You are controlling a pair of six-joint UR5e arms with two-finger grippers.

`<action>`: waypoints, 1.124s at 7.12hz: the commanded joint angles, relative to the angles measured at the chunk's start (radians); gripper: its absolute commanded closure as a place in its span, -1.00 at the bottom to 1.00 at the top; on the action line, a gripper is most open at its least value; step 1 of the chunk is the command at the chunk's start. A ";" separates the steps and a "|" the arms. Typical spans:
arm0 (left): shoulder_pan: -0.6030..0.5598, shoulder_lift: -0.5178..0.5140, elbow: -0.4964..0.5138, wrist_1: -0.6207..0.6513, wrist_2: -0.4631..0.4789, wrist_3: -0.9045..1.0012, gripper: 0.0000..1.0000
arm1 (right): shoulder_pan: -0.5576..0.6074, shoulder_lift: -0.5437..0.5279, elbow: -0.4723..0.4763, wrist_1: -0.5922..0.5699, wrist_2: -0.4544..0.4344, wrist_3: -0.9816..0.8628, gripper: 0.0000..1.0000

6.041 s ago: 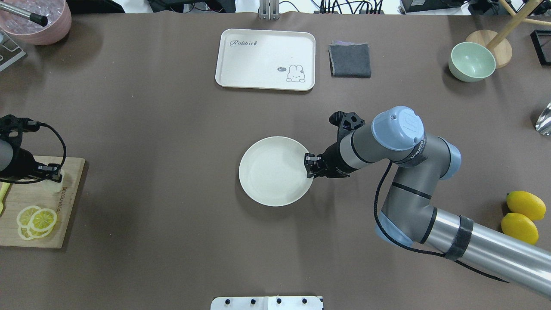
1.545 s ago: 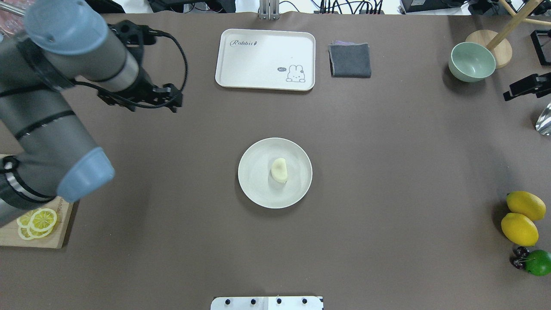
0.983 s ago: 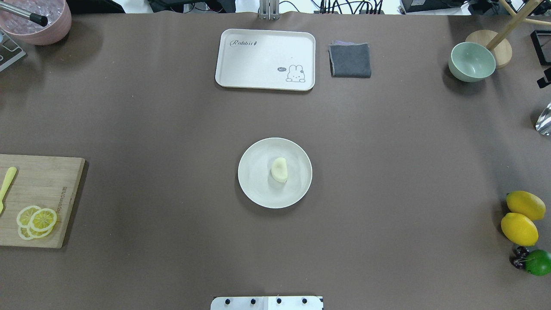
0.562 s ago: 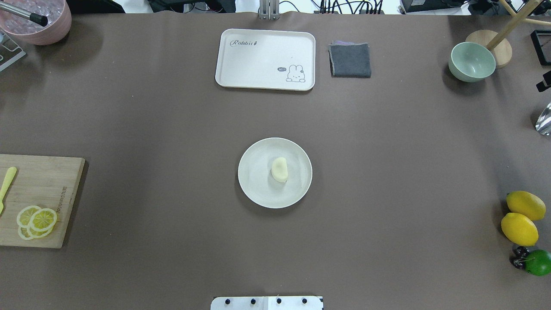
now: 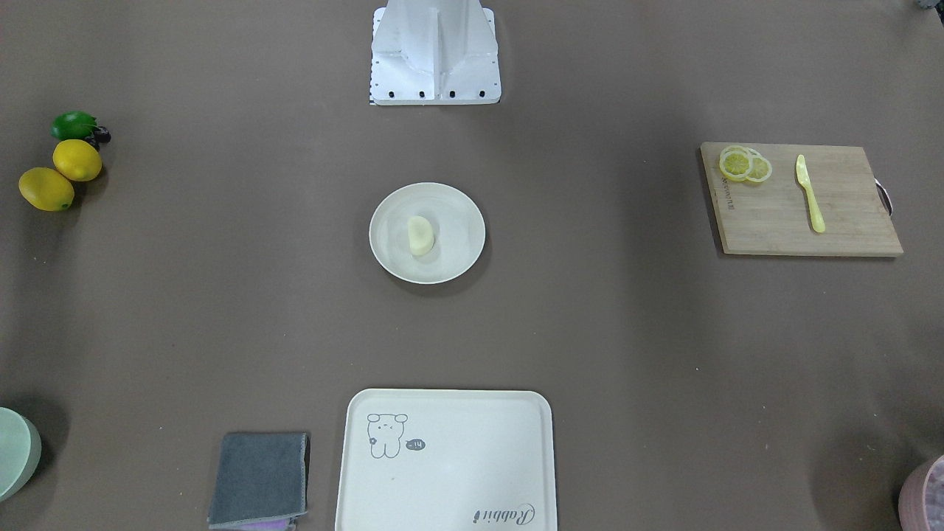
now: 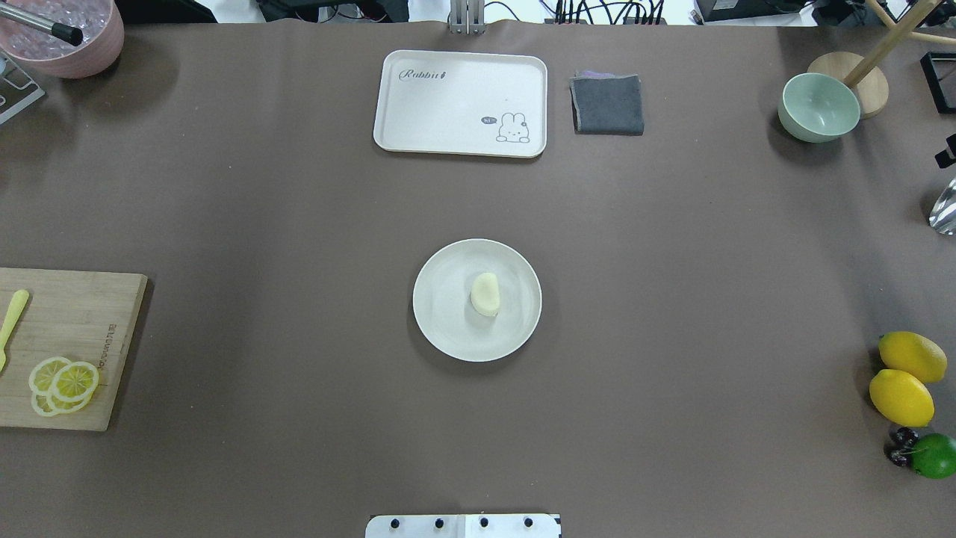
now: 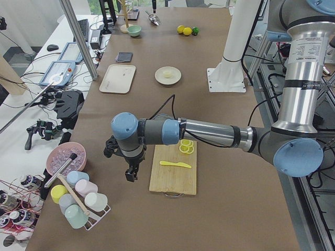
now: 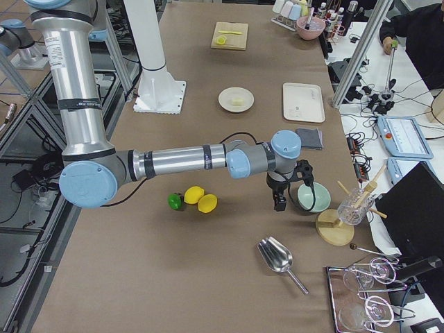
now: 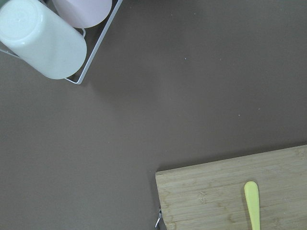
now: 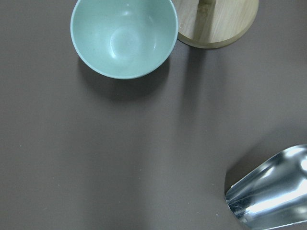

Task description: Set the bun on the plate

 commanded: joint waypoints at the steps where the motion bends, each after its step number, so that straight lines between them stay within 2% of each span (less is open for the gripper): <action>1: 0.000 0.006 -0.003 -0.035 -0.001 0.000 -0.95 | 0.001 -0.002 -0.002 0.000 0.004 0.000 -1.00; 8: 0.000 0.006 -0.003 -0.040 0.000 0.000 -0.95 | 0.003 -0.013 -0.004 0.002 0.004 0.000 -1.00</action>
